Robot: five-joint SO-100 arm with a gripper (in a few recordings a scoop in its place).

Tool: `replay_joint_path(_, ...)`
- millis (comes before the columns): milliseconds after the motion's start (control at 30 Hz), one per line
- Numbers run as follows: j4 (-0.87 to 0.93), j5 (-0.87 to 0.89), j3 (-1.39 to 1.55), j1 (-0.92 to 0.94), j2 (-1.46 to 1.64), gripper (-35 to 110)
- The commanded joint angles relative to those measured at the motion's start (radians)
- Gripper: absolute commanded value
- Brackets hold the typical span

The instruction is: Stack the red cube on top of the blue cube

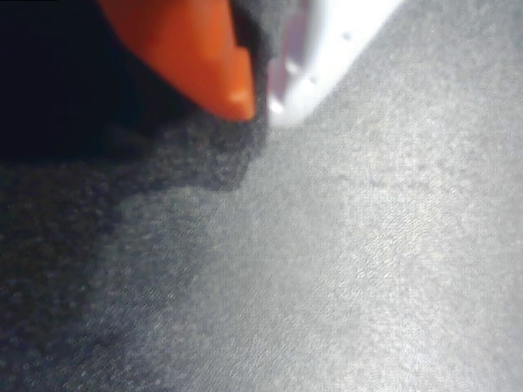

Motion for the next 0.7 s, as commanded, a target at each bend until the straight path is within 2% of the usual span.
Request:
replay_joint_path(0,-0.006,-0.003,-0.003,0.005,-0.018,0)
replay_joint_path(667,-0.012,-0.002,-0.003,0.005,-0.028,0)
